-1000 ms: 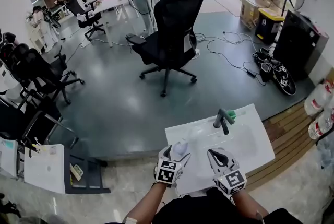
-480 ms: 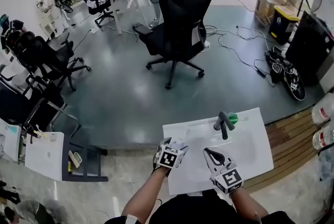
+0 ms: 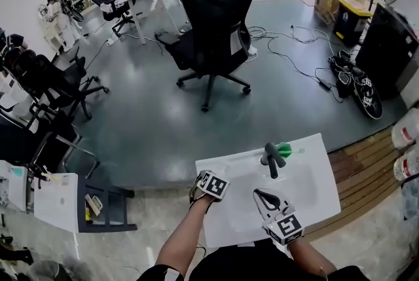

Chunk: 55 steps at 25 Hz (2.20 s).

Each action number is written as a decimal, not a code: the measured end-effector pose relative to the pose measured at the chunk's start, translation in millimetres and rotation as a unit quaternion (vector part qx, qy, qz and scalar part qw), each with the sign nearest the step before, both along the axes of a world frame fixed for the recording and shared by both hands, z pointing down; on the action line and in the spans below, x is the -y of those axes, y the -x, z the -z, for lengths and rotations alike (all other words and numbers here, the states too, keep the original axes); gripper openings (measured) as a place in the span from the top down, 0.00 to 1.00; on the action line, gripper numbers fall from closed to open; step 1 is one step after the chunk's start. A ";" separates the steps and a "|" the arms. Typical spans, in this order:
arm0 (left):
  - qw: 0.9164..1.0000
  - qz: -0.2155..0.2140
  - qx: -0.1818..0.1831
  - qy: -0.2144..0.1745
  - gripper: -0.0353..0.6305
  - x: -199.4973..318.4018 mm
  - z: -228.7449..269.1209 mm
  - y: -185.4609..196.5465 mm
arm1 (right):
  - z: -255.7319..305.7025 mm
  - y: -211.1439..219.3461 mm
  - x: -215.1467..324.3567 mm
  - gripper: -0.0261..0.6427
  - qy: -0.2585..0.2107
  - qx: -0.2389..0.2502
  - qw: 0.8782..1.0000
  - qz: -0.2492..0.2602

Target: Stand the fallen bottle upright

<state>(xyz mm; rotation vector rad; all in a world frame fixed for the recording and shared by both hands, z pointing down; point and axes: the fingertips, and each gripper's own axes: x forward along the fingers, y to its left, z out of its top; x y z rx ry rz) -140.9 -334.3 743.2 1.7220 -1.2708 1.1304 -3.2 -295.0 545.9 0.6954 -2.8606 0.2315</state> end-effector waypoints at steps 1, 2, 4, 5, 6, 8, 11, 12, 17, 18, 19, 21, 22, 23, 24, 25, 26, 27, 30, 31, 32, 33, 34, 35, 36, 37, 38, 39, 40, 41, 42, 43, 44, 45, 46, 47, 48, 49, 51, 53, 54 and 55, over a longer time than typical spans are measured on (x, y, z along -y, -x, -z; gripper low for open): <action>1.000 -0.001 0.001 0.013 0.39 0.9 -4.6 -0.5 | 0.9 0.1 2.1 0.94 -0.016 -0.002 1.000 0.006; 1.000 -0.003 0.003 0.028 0.39 1.0 -9.3 -1.0 | 2.2 0.3 4.0 0.94 -0.027 -0.003 1.000 0.011; 0.998 -0.012 0.011 0.056 0.40 -0.6 -18.7 -1.2 | 3.8 -0.5 7.5 0.94 -0.031 0.000 0.999 0.016; 0.998 -0.015 0.015 0.066 0.40 -1.4 -22.7 -0.6 | 4.2 -1.4 9.1 0.94 -0.029 0.002 0.999 0.016; 0.997 -0.016 0.018 0.071 0.40 -1.5 -25.8 0.2 | 4.4 -2.5 10.5 0.94 -0.027 0.003 0.999 0.016; 0.997 -0.014 0.021 0.074 0.40 -0.2 -28.8 1.1 | 3.3 -6.4 13.0 0.94 -0.023 0.006 1.000 0.015; 0.997 -0.011 0.025 0.072 0.41 2.8 -28.8 0.8 | -1.0 -13.8 15.5 0.94 -0.017 0.004 1.000 0.013; 0.997 -0.011 0.025 0.072 0.45 3.0 -28.4 0.0 | -1.9 -16.0 16.2 0.94 -0.014 0.004 1.000 0.012; 0.997 -0.016 0.026 0.073 0.50 2.4 -27.1 -5.0 | -0.3 -23.2 20.0 0.94 -0.011 0.011 1.000 0.010; 0.997 -0.016 0.026 0.072 0.50 2.4 -26.7 -5.3 | 0.3 -23.8 20.3 0.94 -0.011 0.012 1.000 0.010; 0.997 -0.016 0.025 0.070 0.50 2.1 -26.7 -5.4 | 0.6 -24.2 20.2 0.94 -0.011 0.014 1.000 0.010; 0.997 -0.014 0.024 0.066 0.50 1.2 -27.1 -5.4 | 0.8 -24.5 19.3 0.94 -0.010 0.015 1.000 0.009; 0.998 -0.012 0.024 0.063 0.50 1.1 -26.7 -5.1 | 1.0 -24.7 18.7 0.94 -0.010 0.015 1.000 0.010; 0.998 -0.012 0.026 0.059 0.50 1.3 -25.3 -4.2 | 1.0 -25.0 17.9 0.94 -0.008 0.015 1.000 0.011; 0.998 -0.012 0.031 0.055 0.50 1.5 -22.5 -2.4 | 0.7 -25.4 16.8 0.94 -0.004 0.014 1.000 0.011; 0.998 -0.014 0.038 0.050 0.50 1.6 -18.8 0.2 | 0.4 -25.8 15.8 0.94 -0.001 0.013 1.000 0.010; 0.998 -0.015 0.042 0.045 0.50 1.4 -16.0 1.8 | 0.2 -26.1 15.3 0.94 -0.001 0.014 1.000 0.010; 0.999 -0.014 0.036 0.038 0.50 0.8 -15.3 0.7 | 0.0 -26.1 14.8 0.94 -0.004 0.015 1.000 0.011; 1.000 -0.006 0.019 0.018 0.51 -2.9 -9.9 -1.5 | 0.4 -24.2 11.4 0.94 -0.005 0.017 1.000 0.015; 1.000 -0.002 0.018 0.011 0.51 -4.4 -6.2 0.0 | 1.4 -22.7 9.7 0.94 -0.005 0.018 1.000 0.016; 1.000 0.002 0.017 0.003 0.51 -6.0 -1.8 2.3 | 2.4 -20.7 8.1 0.94 -0.005 0.019 1.000 0.019; 1.000 0.005 0.017 -0.003 0.51 -7.9 3.3 5.3 | 3.1 -18.6 6.7 0.94 -0.005 0.020 1.000 0.021; 1.000 0.009 0.015 -0.009 0.51 -10.1 8.0 7.5 | 3.5 -16.3 5.4 0.94 -0.006 0.020 1.000 0.023; 1.000 0.012 0.010 -0.016 0.51 -12.2 11.5 7.9 | 3.5 -14.1 4.0 0.94 -0.006 0.020 0.999 0.026; 1.000 0.015 0.006 -0.023 0.51 -14.4 14.6 8.2 | 3.0 -11.9 2.3 0.94 -0.006 0.020 0.999 0.030; 0.999 0.018 0.005 -0.032 0.52 -16.1 17.7 9.1 | 2.4 -9.7 0.5 0.94 -0.005 0.019 0.999 0.033; 0.999 0.021 0.000 -0.043 0.52 -16.5 20.8 9.6 | 2.1 -7.2 -1.2 0.94 -0.005 0.019 0.999 0.037; 0.998 0.025 -0.005 -0.055 0.52 -16.2 24.6 10.3 | 2.6 -4.4 -2.6 0.94 -0.007 0.020 0.999 0.040; 0.997 0.029 -0.007 -0.066 0.52 -16.2 30.0 12.3 | 3.5 -1.8 -4.0 0.94 -0.008 0.020 0.999 0.043; 0.996 0.033 -0.009 -0.077 0.52 -16.6 37.0 14.6 | 4.4 0.7 -5.4 0.94 -0.008 0.021 0.999 0.046; 0.995 0.038 -0.014 -0.091 0.52 -16.6 44.7 16.3 | 5.1 3.3 -6.9 0.94 -0.008 0.021 0.999 0.049; 0.993 0.043 -0.020 -0.108 0.52 -16.5 52.7 18.0 | 5.6 5.8 -8.2 0.94 -0.009 0.021 0.998 0.051; 0.990 0.050 -0.026 -0.127 0.52 -16.4 61.0 20.4 | 6.1 8.5 -9.4 0.94 -0.010 0.021 0.998 0.053; 0.987 0.057 -0.029 -0.149 0.52 -16.1 69.7 23.6 | 6.7 11.0 -10.3 0.94 -0.012 0.020 0.998 0.055; 0.982 0.064 -0.031 -0.174 0.52 -15.3 78.9 26.8 | 7.1 13.2 -10.8 0.94 -0.013 0.019 0.998 0.057; 0.977 0.071 -0.032 -0.200 0.52 -14.4 88.6 29.5 | 7.3 15.0 -11.1 0.94 -0.012 0.017 0.998 0.058; 0.970 0.077 -0.032 -0.226 0.52 -14.1 98.1 31.5 | 7.2 16.3 -11.5 0.94 -0.009 0.013 0.998 0.059; 0.964 0.084 -0.032 -0.252 0.52 -14.4 107.4 33.1 | 6.8 17.6 -12.2 0.94 -0.007 0.011 0.998 0.061; 0.947 0.099 -0.035 -0.302 0.52 -16.9 124.5 35.6 | 6.1 21.2 -14.8 0.94 -0.009 0.015 0.998 0.068; 0.930 0.115 -0.038 -0.347 0.52 -22.1 136.0 38.6 | 5.3 24.6 -19.1 0.94 0.003 0.010 0.997 0.071; 0.921 0.122 -0.041 -0.366 0.52 -25.6 140.2 39.5 | 5.2 26.4 -21.3 0.94 0.010 0.007 0.997 0.071; 0.913 0.127 -0.045 -0.384 0.52 -29.4 143.6 39.8 | 5.6 28.5 -23.3 0.94 0.013 0.006 0.997 0.072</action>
